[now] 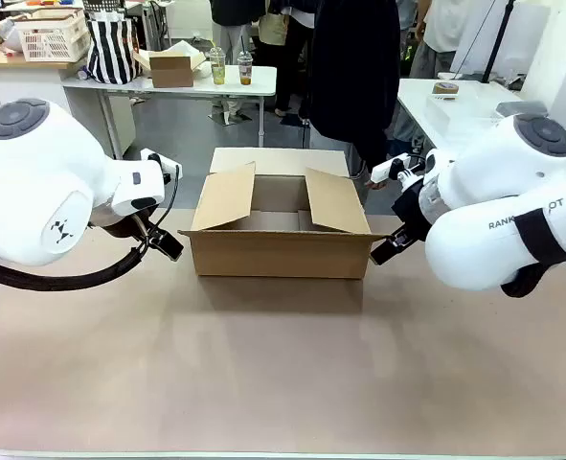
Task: Pack the gift set into the box.
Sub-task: Place both hands on the side flaps of the Package Box and spread them outward.
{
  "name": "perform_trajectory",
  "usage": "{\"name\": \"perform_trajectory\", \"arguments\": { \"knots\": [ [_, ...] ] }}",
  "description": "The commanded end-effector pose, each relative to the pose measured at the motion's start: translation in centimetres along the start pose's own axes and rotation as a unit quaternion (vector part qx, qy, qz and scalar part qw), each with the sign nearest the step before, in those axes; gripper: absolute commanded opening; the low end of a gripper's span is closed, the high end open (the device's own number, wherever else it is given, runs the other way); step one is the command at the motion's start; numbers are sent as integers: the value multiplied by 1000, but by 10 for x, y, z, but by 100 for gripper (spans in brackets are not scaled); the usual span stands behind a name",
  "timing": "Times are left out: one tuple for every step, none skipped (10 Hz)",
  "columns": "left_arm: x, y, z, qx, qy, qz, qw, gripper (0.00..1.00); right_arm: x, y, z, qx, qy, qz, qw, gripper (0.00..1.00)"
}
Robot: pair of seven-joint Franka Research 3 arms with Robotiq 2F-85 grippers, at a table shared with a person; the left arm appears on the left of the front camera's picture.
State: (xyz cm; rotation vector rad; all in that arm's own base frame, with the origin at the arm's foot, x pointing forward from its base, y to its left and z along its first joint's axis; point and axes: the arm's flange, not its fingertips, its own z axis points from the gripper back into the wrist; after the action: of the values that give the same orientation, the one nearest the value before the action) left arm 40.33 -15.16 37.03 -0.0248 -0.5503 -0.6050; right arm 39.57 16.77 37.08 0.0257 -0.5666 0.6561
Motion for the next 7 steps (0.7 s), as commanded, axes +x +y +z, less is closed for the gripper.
{"name": "perform_trajectory", "arguments": {
  "knots": [
    [0,0,0,0,0,0,1000,100,0,0,0,0,0,0,1000,100],
    [0,0,0,0,0,0,1000,100,0,0,0,0,0,0,1000,100],
    [0,0,0,0,0,0,1000,100,0,0,0,0,0,0,1000,100],
    [0,0,0,0,0,0,1000,100,0,0,0,0,0,0,1000,100],
    [0,0,0,0,0,0,1000,100,0,0,0,0,0,0,1000,100],
    [0,0,0,0,0,0,1000,100,0,0,0,0,0,0,1000,100],
    [0,0,0,0,0,0,1000,100,0,0,0,0,0,0,1000,100]
  ]
}}
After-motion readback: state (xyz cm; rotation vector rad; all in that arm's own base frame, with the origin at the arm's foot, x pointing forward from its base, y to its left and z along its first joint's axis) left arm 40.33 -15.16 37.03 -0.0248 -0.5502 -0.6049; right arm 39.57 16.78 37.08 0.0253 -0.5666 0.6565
